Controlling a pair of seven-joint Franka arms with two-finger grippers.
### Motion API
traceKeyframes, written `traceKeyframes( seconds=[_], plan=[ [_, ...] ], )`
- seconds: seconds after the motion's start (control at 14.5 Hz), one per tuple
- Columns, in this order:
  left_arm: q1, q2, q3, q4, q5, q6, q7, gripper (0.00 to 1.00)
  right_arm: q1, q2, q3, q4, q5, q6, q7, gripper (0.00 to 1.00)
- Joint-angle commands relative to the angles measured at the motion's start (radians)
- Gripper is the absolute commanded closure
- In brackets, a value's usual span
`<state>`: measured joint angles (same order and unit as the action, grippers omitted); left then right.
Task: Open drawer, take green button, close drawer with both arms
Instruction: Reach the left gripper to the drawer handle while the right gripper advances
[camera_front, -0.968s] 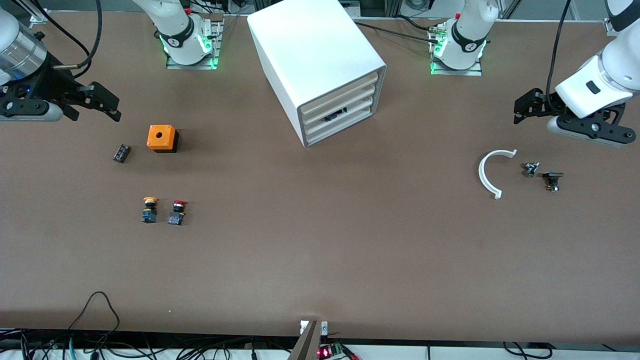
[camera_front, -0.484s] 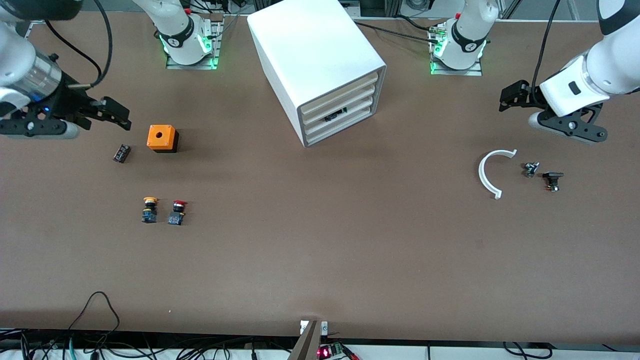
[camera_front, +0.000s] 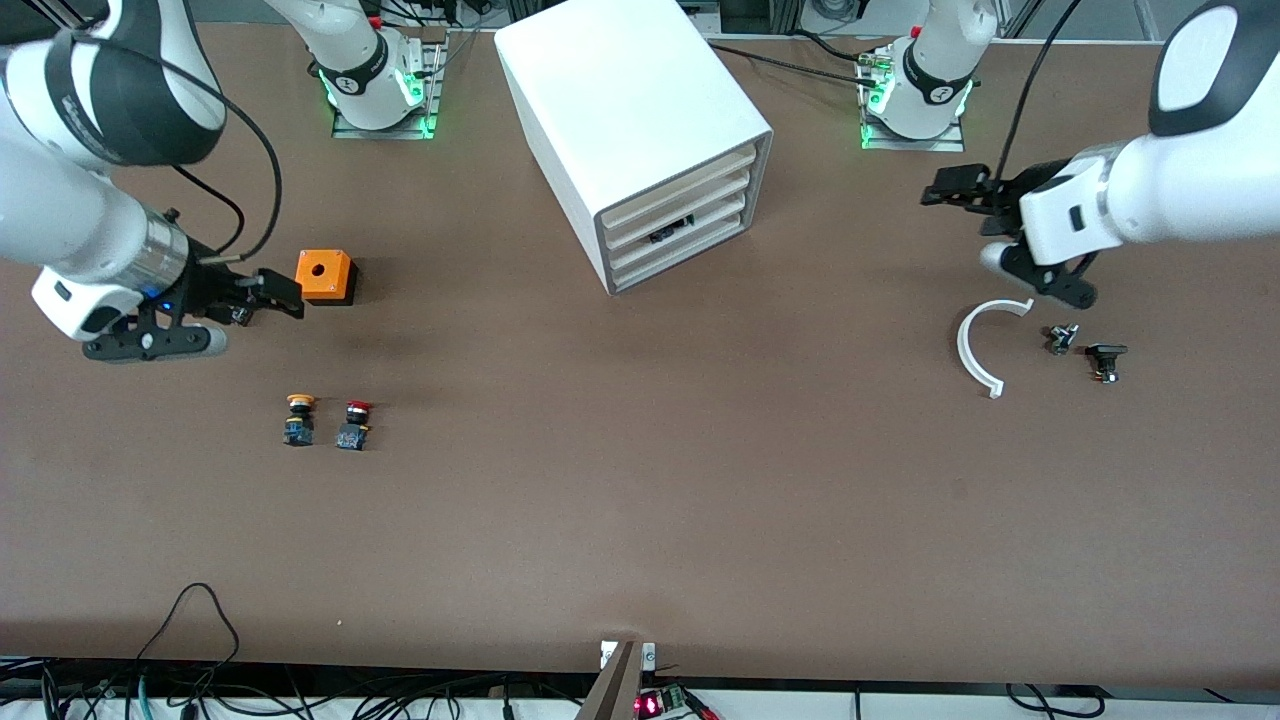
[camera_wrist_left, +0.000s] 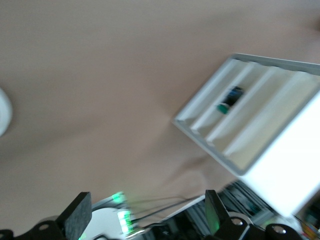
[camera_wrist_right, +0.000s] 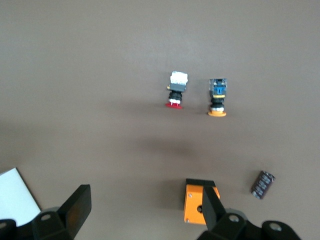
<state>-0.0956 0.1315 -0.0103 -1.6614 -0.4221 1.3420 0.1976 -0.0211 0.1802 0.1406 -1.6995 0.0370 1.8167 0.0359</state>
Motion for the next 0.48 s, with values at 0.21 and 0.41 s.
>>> traceKeyframes(
  seconds=[0.21,0.41],
  plan=[
    [0.004,0.151,0.006,-0.072,-0.272,0.127,0.202,0.00,0.041,0.191,0.004,0.292,0.067,-0.027,0.024,0.02],
    [0.001,0.148,0.004,-0.252,-0.444,0.270,0.400,0.00,0.078,0.219,0.004,0.322,0.106,-0.001,0.099,0.02]
  ],
)
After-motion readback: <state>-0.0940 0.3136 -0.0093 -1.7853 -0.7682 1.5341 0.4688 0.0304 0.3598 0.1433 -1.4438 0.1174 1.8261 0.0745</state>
